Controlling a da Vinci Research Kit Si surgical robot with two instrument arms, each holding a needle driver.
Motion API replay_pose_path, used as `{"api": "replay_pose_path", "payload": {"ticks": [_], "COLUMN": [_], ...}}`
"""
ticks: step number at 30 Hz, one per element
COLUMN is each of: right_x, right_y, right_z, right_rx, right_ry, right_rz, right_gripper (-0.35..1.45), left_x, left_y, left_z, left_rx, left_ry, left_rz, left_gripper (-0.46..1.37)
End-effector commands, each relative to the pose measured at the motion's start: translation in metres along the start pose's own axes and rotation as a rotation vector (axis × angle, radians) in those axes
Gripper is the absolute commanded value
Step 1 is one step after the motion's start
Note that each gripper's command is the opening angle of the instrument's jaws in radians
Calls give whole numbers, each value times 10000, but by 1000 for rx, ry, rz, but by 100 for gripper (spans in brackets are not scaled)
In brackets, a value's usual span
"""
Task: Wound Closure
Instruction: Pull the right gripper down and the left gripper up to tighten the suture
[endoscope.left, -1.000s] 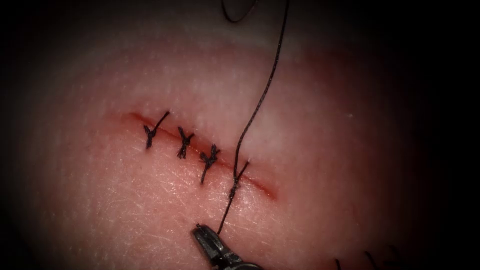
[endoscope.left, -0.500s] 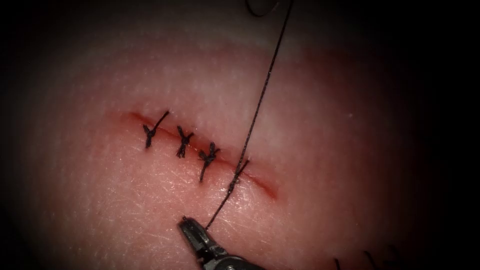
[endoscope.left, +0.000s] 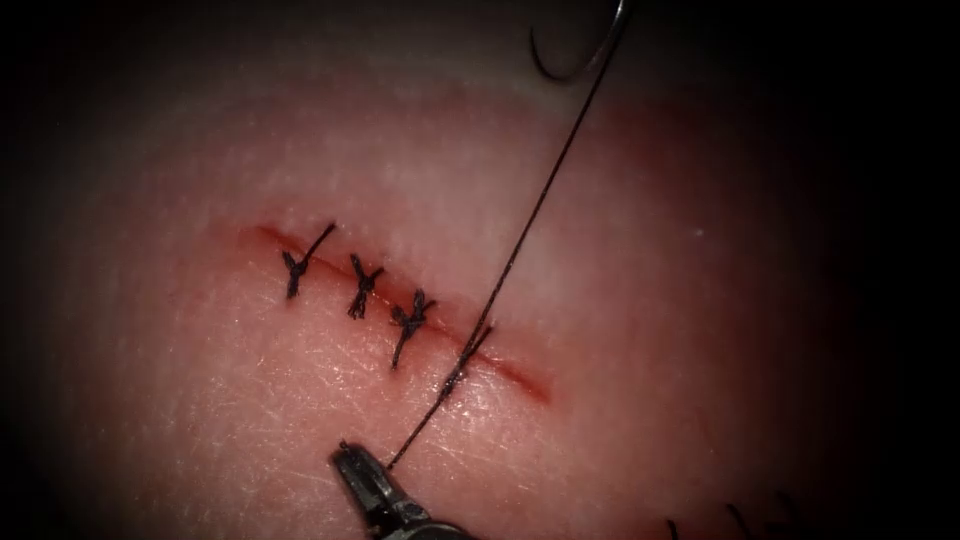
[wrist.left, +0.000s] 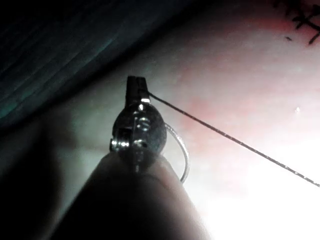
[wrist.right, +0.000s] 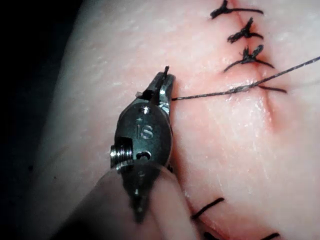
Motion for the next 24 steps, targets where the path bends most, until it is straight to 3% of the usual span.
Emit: {"api": "replay_pose_path", "payload": {"ticks": [1, 9, 10, 11, 12, 14, 20, 24], "right_x": [0, 5, 6, 7, 8, 13, 21, 27], "right_y": [1, 15, 17, 21, 24, 34, 51, 54], "right_z": [1, -1, -2, -2, -3, -4, -12, -13], "right_rx": [-3, 48, 48, 47, 51, 47, 60, 63], "right_ry": [0, -1, 1, -1, -2, -6, 16, 23], "right_rz": [1, -1, -2, -4, -4, -1, 0, 2], "right_gripper": [-35, -32, -17, 9, 20, 68, 98, 103], "left_x": [0, 2, 3, 5, 7, 14, 34, 44], "left_y": [-1, 17, 19, 25, 28, 40, 56, 66], "left_z": [-2, -35, -37, -43, -46, -62, -104, -125], "left_rx": [-12, -56, -61, -70, -72, -87, -105, -127], "left_ry": [1, -40, -46, -58, -62, -84, -100, -110], "left_rz": [-4, -9, -9, -9, -15, -4, 34, 46], "left_gripper": [-35, -35, -35, -35, -35, -35, -35, -35]}}
